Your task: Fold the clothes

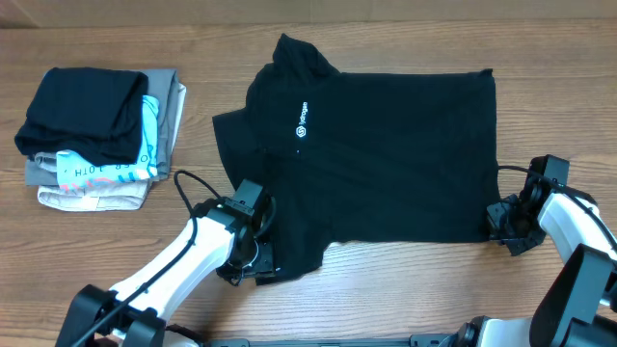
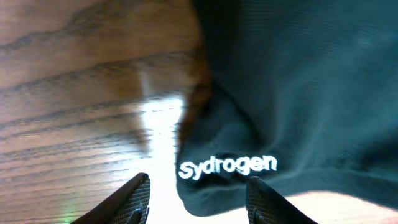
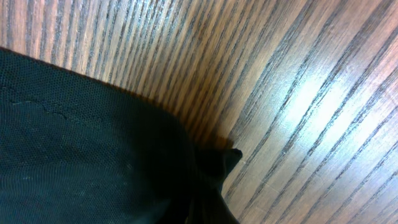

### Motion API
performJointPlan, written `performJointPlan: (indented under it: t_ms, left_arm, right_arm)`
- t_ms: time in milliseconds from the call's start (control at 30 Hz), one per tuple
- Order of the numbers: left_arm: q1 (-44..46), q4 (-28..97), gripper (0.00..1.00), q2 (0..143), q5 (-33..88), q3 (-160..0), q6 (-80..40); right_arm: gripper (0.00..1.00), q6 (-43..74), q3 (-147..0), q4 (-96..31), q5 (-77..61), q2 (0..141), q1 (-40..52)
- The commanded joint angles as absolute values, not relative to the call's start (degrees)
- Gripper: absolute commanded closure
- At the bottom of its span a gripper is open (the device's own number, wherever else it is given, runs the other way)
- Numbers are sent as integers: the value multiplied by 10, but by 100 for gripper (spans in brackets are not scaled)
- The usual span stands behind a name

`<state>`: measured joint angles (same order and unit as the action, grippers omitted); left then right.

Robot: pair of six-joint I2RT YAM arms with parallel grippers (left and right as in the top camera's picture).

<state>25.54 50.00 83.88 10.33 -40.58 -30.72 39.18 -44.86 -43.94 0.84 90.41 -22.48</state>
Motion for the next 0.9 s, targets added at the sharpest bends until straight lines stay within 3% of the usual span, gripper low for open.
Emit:
performJointPlan:
  t_ms: [0, 133, 233, 267, 300, 633, 867]
  left_arm:
    - [259, 491, 47, 866, 86, -401, -350]
    - [259, 472, 47, 894, 95, -401, -362]
    - [259, 464, 57, 909, 111, -401, -363]
    - [259, 465, 70, 911, 119, -401, -362]
    - [259, 467, 95, 912, 125, -401, -362]
    - [258, 534, 96, 907, 133, -407, -330]
    - [259, 617, 96, 852, 111, -430, -330]
  right_arm:
    - [96, 390, -434, -431, 4, 907, -226]
    - [96, 390, -434, -431, 4, 907, -226]
    - [96, 390, -434, -432, 3, 907, -226]
    - [96, 390, -434, -432, 3, 907, -226]
    - [96, 390, -434, -432, 3, 907, -226]
    - [96, 389, -441, -484, 13, 906, -228]
    - [96, 391, -518, -595, 15, 906, -230]
